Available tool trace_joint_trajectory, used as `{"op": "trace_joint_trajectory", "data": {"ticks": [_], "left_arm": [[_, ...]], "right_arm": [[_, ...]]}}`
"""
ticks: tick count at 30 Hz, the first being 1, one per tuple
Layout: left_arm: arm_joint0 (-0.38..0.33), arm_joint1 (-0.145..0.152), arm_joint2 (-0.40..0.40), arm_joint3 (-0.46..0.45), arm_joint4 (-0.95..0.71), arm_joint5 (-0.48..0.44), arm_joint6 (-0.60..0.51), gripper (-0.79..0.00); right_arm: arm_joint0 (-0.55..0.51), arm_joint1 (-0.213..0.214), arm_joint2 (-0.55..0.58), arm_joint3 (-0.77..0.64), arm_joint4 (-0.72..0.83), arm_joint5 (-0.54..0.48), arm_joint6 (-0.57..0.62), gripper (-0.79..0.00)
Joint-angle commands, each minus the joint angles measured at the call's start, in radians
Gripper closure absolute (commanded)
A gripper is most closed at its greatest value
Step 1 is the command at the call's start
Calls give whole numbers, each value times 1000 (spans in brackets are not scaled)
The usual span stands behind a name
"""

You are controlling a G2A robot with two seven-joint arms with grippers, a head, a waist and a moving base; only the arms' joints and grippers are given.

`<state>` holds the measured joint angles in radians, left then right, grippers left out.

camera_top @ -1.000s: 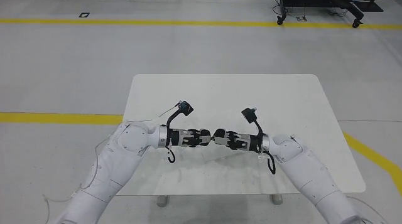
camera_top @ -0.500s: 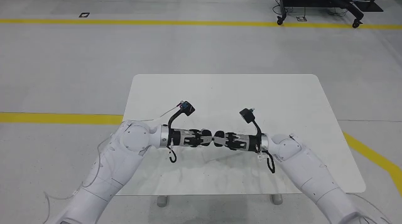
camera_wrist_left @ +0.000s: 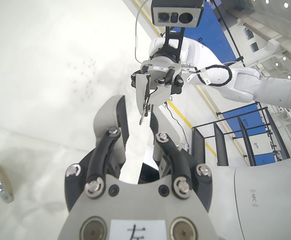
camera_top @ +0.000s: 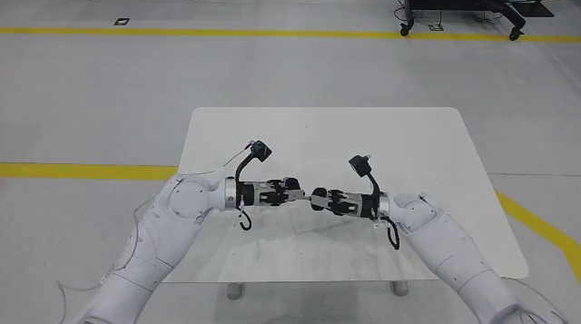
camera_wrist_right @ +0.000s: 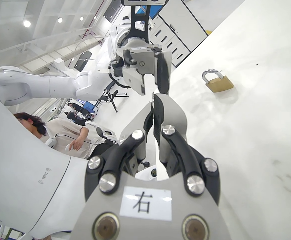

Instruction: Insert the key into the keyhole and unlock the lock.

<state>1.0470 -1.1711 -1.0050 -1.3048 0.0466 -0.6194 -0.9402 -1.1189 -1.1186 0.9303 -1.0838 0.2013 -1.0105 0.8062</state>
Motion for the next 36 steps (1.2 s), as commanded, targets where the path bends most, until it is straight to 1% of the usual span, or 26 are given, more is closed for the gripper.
{"op": "trace_joint_trajectory", "data": {"ticks": [1, 5, 7, 11, 13, 15, 18, 21, 23, 27, 29, 30, 32, 33, 36], "left_arm": [[10, 8, -31, 5, 26, -14, 45, -785], [43, 23, -89, -13, 96, -42, 120, -785], [65, 35, -127, -36, 164, -45, 155, -785], [128, 54, -182, -118, 331, -20, 223, -785], [163, 62, -207, -159, 384, -10, 244, -785], [197, 70, -223, -198, 450, 6, 246, -785], [234, 76, -218, -247, 578, 67, 244, -785], [253, 75, -188, -263, 666, 105, 257, -785], [244, 72, -162, -248, 734, 141, 262, -785], [215, 62, -107, -212, 814, 190, 286, -779], [203, 58, -86, -198, 823, 192, 292, -671], [197, 56, -79, -191, 827, 190, 293, -576], [188, 54, -67, -181, 832, 185, 298, -413], [184, 53, -62, -176, 833, 185, 301, -388], [169, 49, -50, -156, 841, 190, 307, -363]], "right_arm": [[-3, 4, 19, 5, 0, -2, -21, 0], [-28, 21, 83, -10, -8, -2, -72, 0], [-51, 31, 127, -23, -6, -2, -98, 0], [-101, 50, 206, -49, 0, -2, -132, 0], [-122, 56, 235, -60, 11, -2, -143, 0], [-138, 61, 257, -78, -11, -2, -143, 0], [-164, 65, 278, -109, -29, -2, -148, 0], [-178, 66, 290, -128, -38, -2, -154, 0], [-185, 66, 293, -138, -41, -2, -157, 0], [-193, 66, 298, -147, -47, -2, -164, 0], [-194, 65, 300, -146, -48, -2, -169, 0], [-194, 65, 300, -146, -48, -2, -169, 0], [-194, 65, 300, -146, -48, -2, -169, 0], [-194, 65, 300, -146, -48, -2, -169, 0], [-194, 65, 300, -146, -48, -2, -169, 0]]}}
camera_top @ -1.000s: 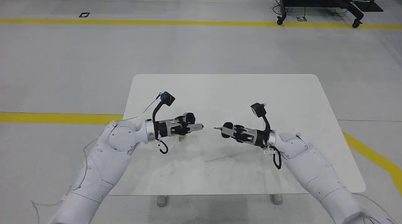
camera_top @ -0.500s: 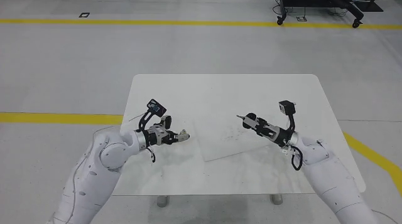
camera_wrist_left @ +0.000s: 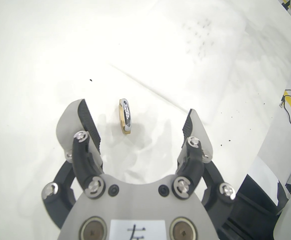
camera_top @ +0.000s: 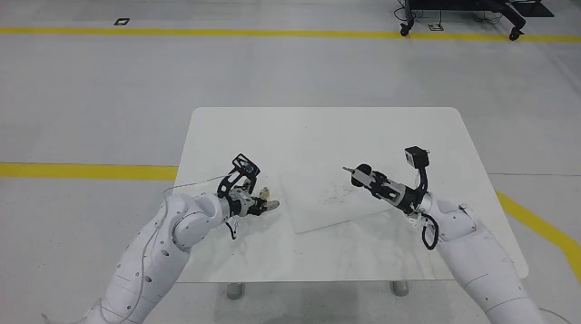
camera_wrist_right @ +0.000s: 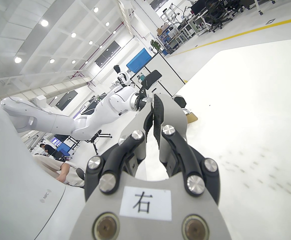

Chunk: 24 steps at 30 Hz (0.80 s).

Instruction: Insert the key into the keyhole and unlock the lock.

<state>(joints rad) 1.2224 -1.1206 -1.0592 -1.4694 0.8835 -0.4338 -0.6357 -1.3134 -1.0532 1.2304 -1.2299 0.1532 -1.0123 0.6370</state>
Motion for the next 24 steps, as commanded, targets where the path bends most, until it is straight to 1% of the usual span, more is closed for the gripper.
{"op": "trace_joint_trajectory", "data": {"ticks": [1, 3, 6, 10, 12, 14, 24], "left_arm": [[-10, -2, 8, 14, 7, 7, 4, -351], [-16, -4, 13, 20, 11, 10, 9, -326], [-22, -6, 21, 26, 20, 16, 16, -262], [-26, -7, 27, 31, 32, 28, 12, -142], [-33, -8, 29, 42, 34, 37, 4, 0], [-44, -11, 37, 54, 51, 57, 2, 0], [-56, -15, 48, 67, 59, 58, 16, 0]], "right_arm": [[0, 0, 0, 0, 0, 0, 0, 0], [0, 0, 0, 0, 0, 0, 0, 0], [0, 0, 0, 0, 0, 0, 0, 0], [0, 0, 0, 0, 0, 0, 0, 0], [0, 0, 0, 0, 0, 0, 0, 0], [0, 0, 0, 0, 0, 0, 0, 0], [0, 0, 0, 0, 0, 0, 0, 0]]}}
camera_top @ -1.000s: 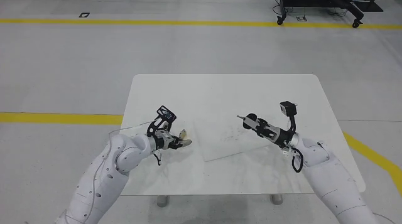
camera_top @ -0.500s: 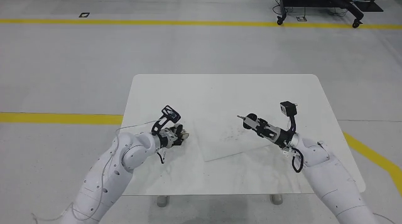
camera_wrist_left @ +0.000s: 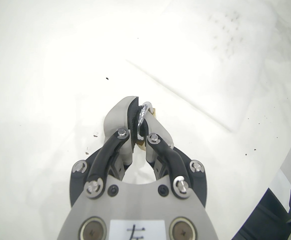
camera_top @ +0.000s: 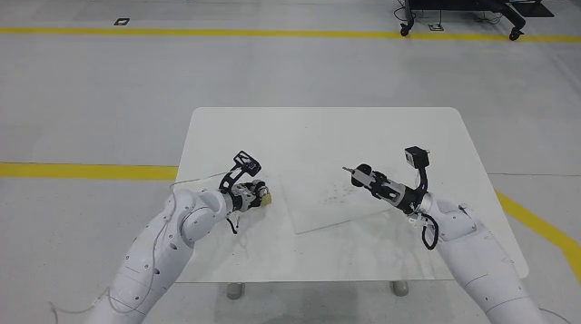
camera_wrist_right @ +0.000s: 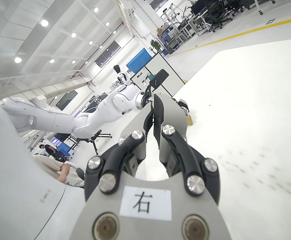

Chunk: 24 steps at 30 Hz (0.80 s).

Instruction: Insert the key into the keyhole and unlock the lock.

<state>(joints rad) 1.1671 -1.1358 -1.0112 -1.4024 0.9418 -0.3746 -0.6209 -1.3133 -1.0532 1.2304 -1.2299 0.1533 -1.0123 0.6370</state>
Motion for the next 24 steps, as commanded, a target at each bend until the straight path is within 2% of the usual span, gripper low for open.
{"op": "trace_joint_trajectory", "data": {"ticks": [1, 5, 15, 17, 20, 24], "left_arm": [[-1, 0, -1, -1, 0, -1, 2, 0], [11, -1, -12, -15, -46, -26, 63, 0], [15, -2, -14, -16, -62, -31, 70, 0], [19, -3, -28, 4, -148, -49, 75, 0], [-11, -7, -56, 82, -321, -94, 49, 0], [-77, -21, -59, 223, -656, -178, -84, 0]], "right_arm": [[0, 0, 0, 0, 0, 0, 0, 0], [0, 0, 0, 0, 0, 0, 0, 0], [0, 0, 0, 0, 0, 0, 0, 0], [0, 0, 0, 0, 0, 0, 0, 0], [0, 0, 0, 0, 0, 0, 0, 0], [0, 0, 0, 0, 0, 0, 0, 0]]}}
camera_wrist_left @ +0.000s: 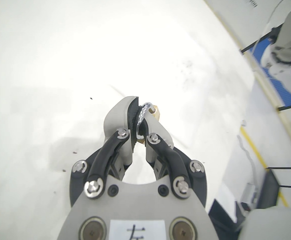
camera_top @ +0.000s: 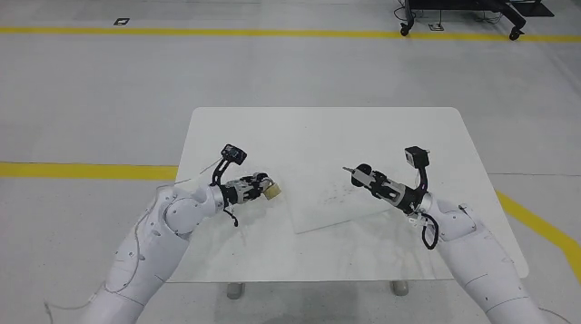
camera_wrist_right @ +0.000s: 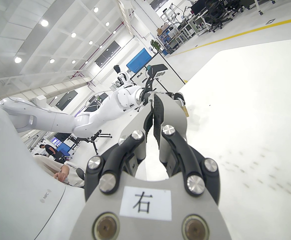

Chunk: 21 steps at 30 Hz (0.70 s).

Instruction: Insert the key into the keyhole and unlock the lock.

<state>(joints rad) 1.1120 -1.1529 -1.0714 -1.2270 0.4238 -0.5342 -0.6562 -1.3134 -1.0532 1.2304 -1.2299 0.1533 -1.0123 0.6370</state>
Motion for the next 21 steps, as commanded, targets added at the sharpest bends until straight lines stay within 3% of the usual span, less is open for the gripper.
{"op": "trace_joint_trajectory", "data": {"ticks": [1, 8, 13, 16, 21], "left_arm": [[-48, -9, 6, 87, -233, -23, -106, 0], [-240, -55, 45, 340, -719, 64, -424, 0], [-374, -111, 119, 497, -947, 167, -657, 0], [-419, -143, 160, 555, -1002, 213, -706, 0], [-419, -143, 160, 555, -1002, 213, -706, 0]], "right_arm": [[0, 0, 0, 0, 0, 0, 0, 0], [0, 0, 0, 0, 0, 0, 0, 0], [0, 0, 0, 0, 0, 0, 0, 0], [0, 0, 0, 0, 0, 0, 0, 0], [0, 0, 0, 0, 0, 0, 0, 0]]}}
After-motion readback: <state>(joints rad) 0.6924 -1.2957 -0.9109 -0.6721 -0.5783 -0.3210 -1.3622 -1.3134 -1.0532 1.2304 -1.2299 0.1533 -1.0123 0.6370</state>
